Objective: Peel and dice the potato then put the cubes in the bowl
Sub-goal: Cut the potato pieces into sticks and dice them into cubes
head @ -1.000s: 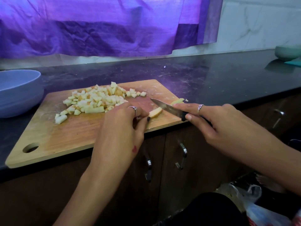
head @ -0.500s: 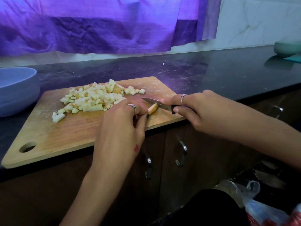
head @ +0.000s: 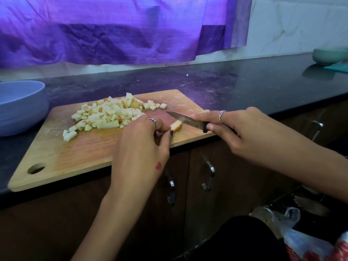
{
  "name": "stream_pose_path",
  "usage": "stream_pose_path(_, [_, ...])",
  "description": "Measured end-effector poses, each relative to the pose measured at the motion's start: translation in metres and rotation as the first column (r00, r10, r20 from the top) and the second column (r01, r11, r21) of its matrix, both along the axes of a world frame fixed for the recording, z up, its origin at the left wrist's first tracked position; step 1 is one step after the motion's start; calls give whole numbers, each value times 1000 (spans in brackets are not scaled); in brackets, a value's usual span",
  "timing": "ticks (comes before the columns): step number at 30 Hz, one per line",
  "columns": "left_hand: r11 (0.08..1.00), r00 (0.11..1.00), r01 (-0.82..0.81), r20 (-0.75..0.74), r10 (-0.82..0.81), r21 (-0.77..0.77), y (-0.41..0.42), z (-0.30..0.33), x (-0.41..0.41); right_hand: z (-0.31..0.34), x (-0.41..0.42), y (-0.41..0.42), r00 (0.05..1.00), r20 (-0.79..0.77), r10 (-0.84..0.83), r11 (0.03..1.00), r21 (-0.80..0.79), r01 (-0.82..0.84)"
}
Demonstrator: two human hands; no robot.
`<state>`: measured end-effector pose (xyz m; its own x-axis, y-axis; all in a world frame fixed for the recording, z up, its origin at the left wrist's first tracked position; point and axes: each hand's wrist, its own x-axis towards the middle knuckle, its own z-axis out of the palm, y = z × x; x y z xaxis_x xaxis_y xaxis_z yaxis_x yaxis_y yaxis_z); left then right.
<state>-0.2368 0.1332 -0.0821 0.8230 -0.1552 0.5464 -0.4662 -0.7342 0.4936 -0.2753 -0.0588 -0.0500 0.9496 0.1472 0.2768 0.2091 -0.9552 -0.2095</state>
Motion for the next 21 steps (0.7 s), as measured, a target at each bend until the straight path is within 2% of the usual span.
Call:
stream_pose_path(9, [1000,1000,-1,-14,1,-28,0,-1,2,8,13,14,996,-84,2,996,-89,-9])
stream_pose_path(14, [1000,1000,1,-10,-1,-24,0,-2,0,1,12,18,998,12,-61,982,-176,62])
stream_pose_path(18, [1000,1000,-18,3,18,-20,0,-2,0,-3,10,11,997,75,-21,1000,20,20])
stream_pose_path(21, [1000,1000,-22,14,22,-19,0,-3,0,-5,8,6,998,67,3,1000,11,-3])
